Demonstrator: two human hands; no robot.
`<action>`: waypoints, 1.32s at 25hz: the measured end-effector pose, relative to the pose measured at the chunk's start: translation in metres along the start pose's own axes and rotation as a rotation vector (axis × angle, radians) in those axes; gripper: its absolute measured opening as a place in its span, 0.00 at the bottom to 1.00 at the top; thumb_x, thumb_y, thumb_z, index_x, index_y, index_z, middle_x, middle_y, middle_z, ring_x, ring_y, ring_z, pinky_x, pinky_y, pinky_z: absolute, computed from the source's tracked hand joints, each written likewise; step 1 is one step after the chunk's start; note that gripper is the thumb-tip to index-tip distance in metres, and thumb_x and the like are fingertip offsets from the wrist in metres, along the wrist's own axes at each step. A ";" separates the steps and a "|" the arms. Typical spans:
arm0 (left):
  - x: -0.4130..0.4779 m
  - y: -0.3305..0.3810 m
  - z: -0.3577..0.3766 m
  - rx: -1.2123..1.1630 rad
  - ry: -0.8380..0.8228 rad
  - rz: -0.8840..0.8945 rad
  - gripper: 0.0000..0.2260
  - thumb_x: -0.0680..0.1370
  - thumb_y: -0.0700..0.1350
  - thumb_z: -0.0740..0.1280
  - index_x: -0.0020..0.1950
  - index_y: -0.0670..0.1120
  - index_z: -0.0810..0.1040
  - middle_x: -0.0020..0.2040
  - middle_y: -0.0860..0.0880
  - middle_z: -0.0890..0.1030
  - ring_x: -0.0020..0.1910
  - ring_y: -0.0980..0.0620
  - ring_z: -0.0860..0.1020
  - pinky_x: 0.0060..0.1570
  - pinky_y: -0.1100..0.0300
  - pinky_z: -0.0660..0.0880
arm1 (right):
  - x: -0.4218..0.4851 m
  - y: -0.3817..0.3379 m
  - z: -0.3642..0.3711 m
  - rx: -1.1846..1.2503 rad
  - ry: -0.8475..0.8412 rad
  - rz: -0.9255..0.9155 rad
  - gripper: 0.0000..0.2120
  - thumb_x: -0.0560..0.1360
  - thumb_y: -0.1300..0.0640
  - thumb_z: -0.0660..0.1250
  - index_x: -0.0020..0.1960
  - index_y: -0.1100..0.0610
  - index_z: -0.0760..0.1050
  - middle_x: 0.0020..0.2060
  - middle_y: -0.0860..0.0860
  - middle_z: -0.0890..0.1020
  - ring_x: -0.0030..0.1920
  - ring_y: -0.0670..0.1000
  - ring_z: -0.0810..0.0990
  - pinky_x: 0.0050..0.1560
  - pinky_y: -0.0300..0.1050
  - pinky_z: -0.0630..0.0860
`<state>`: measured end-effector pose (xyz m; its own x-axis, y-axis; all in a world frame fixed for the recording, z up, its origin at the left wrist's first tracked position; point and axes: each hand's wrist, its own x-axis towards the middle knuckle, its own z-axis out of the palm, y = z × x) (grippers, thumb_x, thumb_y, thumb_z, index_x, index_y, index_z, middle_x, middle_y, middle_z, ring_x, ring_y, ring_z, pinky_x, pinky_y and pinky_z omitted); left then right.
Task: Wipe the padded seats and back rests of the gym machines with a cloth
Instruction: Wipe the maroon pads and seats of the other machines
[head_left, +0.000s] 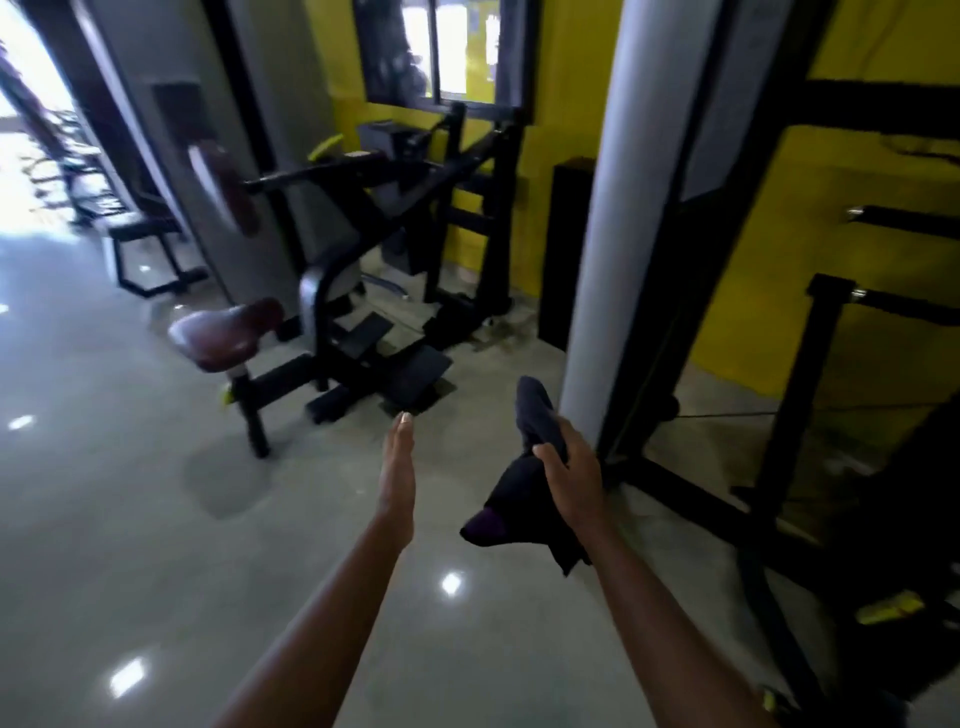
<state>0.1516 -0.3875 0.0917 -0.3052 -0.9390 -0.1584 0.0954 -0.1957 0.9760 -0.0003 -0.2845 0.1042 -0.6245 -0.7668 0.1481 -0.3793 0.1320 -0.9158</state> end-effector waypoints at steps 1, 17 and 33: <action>0.000 0.008 -0.035 -0.006 0.034 0.016 0.22 0.82 0.55 0.50 0.75 0.52 0.57 0.76 0.50 0.59 0.75 0.51 0.58 0.71 0.54 0.51 | -0.004 -0.015 0.028 0.014 -0.041 0.000 0.19 0.77 0.64 0.61 0.67 0.58 0.69 0.61 0.55 0.75 0.62 0.53 0.72 0.52 0.31 0.61; 0.170 0.107 -0.452 -0.052 0.425 0.174 0.20 0.81 0.51 0.54 0.74 0.49 0.62 0.74 0.50 0.64 0.73 0.51 0.62 0.71 0.55 0.55 | 0.073 -0.195 0.466 0.215 -0.457 -0.150 0.21 0.73 0.57 0.61 0.66 0.52 0.69 0.59 0.52 0.77 0.59 0.51 0.75 0.57 0.43 0.69; 0.537 0.212 -0.717 -0.008 0.252 0.128 0.19 0.82 0.50 0.54 0.72 0.49 0.64 0.72 0.50 0.67 0.70 0.54 0.66 0.66 0.59 0.56 | 0.285 -0.303 0.843 0.253 -0.233 -0.023 0.19 0.78 0.62 0.60 0.68 0.56 0.67 0.56 0.47 0.71 0.61 0.46 0.68 0.48 0.23 0.58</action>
<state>0.6873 -1.1358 0.1068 -0.0455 -0.9967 -0.0672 0.1256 -0.0724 0.9894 0.5125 -1.0727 0.1095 -0.4342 -0.8944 0.1074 -0.1919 -0.0246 -0.9811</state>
